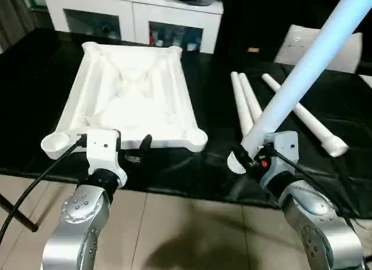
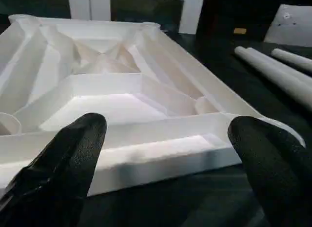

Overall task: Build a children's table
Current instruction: Move to table

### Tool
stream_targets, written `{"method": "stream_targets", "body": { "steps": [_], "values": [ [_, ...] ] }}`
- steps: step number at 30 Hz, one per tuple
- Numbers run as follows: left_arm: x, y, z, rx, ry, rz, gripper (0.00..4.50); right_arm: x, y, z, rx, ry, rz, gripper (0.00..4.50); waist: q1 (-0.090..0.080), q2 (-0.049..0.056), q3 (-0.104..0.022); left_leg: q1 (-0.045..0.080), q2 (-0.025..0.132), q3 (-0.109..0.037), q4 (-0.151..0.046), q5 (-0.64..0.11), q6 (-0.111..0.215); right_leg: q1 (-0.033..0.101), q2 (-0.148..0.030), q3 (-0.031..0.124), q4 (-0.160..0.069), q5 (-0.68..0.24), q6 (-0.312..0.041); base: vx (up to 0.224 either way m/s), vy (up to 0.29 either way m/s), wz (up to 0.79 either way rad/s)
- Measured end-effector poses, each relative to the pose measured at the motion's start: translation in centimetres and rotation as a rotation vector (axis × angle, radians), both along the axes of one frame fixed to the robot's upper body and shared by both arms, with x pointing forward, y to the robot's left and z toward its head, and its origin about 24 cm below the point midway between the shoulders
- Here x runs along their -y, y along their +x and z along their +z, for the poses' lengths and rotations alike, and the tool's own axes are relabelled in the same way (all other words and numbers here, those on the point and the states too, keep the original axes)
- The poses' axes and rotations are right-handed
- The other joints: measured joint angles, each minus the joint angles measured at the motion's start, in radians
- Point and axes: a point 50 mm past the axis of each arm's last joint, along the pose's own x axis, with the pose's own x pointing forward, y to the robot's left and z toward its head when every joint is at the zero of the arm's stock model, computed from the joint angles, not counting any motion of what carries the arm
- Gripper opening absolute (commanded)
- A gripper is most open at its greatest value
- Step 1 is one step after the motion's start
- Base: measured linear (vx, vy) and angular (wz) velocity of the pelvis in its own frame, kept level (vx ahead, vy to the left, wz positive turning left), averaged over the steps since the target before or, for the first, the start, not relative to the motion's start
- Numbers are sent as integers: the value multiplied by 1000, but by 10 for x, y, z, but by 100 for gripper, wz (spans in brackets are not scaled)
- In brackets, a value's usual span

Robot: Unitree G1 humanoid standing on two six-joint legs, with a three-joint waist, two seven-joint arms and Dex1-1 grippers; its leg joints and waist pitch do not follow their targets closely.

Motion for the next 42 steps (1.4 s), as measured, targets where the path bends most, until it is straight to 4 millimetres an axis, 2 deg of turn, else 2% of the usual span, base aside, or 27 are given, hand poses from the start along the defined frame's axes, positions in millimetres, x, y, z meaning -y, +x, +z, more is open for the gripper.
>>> {"method": "stream_targets", "body": {
  "steps": [1,3,4,5,6,7,8,9,10,11,12,13,14,15,16,17,18,19,20,21,22,23,24,26,29,35,42],
  "values": [
    [-1,0,-1,-3,1,1,450,-2,0,0,1,1,12,190,8,-1,0,25,9,15,-9,-5,-7,-8,2,11,8,-7,-4,182,-38,-25],
    [-7,-1,-1,-6,14,19,450,-11,1,3,11,32,52,190,10,-18,-3,74,7,62,-18,-27,-21,-20,-6,33,65,-45,-35,191,-65,-54],
    [-7,-1,0,-1,14,21,450,-11,0,3,10,40,55,190,12,-26,-4,85,2,85,-16,-40,-28,-10,2,59,76,-59,-20,191,-29,-57],
    [-6,-1,1,4,11,15,450,-8,0,3,9,38,47,190,24,-27,-5,93,5,82,-4,-54,-27,-2,16,81,80,-66,-12,224,8,-43],
    [3,0,1,5,-14,-12,450,-2,-2,-1,-4,27,25,190,37,-24,-4,49,-11,36,94,-70,9,14,37,100,69,-67,-13,224,8,-43],
    [8,-1,1,4,-24,-41,450,2,-2,-3,-14,15,13,190,45,-24,-5,-1,-40,2,175,-70,15,28,38,104,58,-67,-13,165,30,-23],
    [9,-2,1,4,-26,-47,450,3,-2,-2,-9,7,15,190,49,-21,-6,-50,-64,-15,194,-68,13,42,39,99,45,-66,-11,113,30,-11],
    [7,-2,2,8,-21,-42,450,2,-1,1,9,11,21,190,47,3,-11,-99,-72,-22,125,-55,24,59,52,72,31,-70,-11,113,30,-11],
    [6,-2,4,14,-14,-38,450,1,-1,3,22,13,25,190,44,26,-11,-110,-64,-32,83,10,77,76,71,51,31,-81,-10,136,83,-2],
    [2,-4,3,9,-8,-26,450,-4,-1,1,13,31,37,190,40,35,-9,-100,-57,-41,97,22,89,83,72,38,41,-98,-4,89,67,0],
    [-3,-5,2,6,2,-9,450,-11,-2,2,13,46,73,190,28,20,-12,-94,-68,-43,96,11,104,71,52,17,88,-109,-14,191,53,3],
    [-7,-6,2,2,8,9,450,-15,-2,3,20,50,101,190,18,12,-14,-88,-73,-42,97,3,107,30,33,9,164,-113,-7,152,12,6],
    [-7,-6,2,1,8,7,450,-15,-3,4,21,49,105,190,12,12,-14,-81,-73,-42,98,-3,109,3,17,6,189,-113,10,196,19,9],
    [-6,-7,2,2,7,5,450,-15,-3,4,22,47,110,190,0,7,-16,-73,-74,-36,97,-9,110,-33,-4,1,192,-103,27,94,33,6],
    [-6,-7,2,2,8,5,450,-15,-3,5,25,47,112,190,-9,2,-17,-67,-78,-32,97,-13,108,-57,-20,2,175,-93,39,81,-17,3],
    [-6,-8,2,2,8,5,450,-15,-3,5,27,47,114,190,-14,-6,-14,-58,-82,-26,97,-17,105,-71,-34,3,149,-83,41,40,-80,-5],
    [-6,-8,2,0,8,4,450,-15,-3,6,30,47,117,190,-20,-28,-11,-50,-95,-12,94,-23,95,-65,-57,19,88,-35,42,40,-80,-5],
    [-5,-9,1,-6,5,3,450,-13,-4,5,27,39,116,190,-16,-41,-11,-40,-100,-10,97,-31,89,-53,-58,27,79,5,47,36,-109,1],
    [-1,-9,0,-11,-6,-8,450,-9,-4,4,22,29,105,190,-9,-32,-5,-32,-94,-10,105,-40,102,-46,-53,27,75,2,44,84,-82,-1],
    [5,-9,-1,-13,-13,-34,450,-4,-3,4,23,23,90,190,-2,-19,-4,-42,-88,-19,123,-46,113,-37,-47,25,67,1,41,84,-82,-1],
    [6,-9,0,-11,-11,-40,450,-3,-3,4,24,23,84,190,2,-16,-5,-46,-86,-20,112,-42,108,-37,-46,26,67,0,41,88,-45,-4],
    [6,-9,1,-6,-6,-41,450,-2,-3,5,26,24,82,190,7,-7,-8,-48,-78,-23,93,-24,89,-37,-41,24,70,-3,41,86,-9,-2],
    [3,-10,4,3,16,-40,450,-3,-2,5,29,30,83,190,8,3,-16,-49,-72,-20,88,-14,58,-38,-37,24,67,0,37,86,-9,-2],
    [-2,-9,5,5,49,-39,450,-10,-2,7,40,47,118,190,7,-7,-18,-58,-71,-20,87,-13,56,-53,-35,24,65,5,36,81,13,-2],
    [-4,-10,0,-47,50,-37,450,-11,-2,9,56,52,128,190,7,-9,-16,-74,-71,-21,92,-12,55,-65,-35,25,62,15,43,45,10,1],
    [2,-5,4,-56,81,-177,450,-11,-2,11,69,82,141,190,-6,-2,-6,-65,-65,-13,78,-13,50,-56,-34,24,52,19,28,-31,-2,-1],
    [-6,8,0,-179,238,-484,450,-13,3,12,73,83,159,190,-4,5,-1,-56,-60,-9,60,3,41,-58,-31,23,54,22,25,0,0,0]
  ]
}}
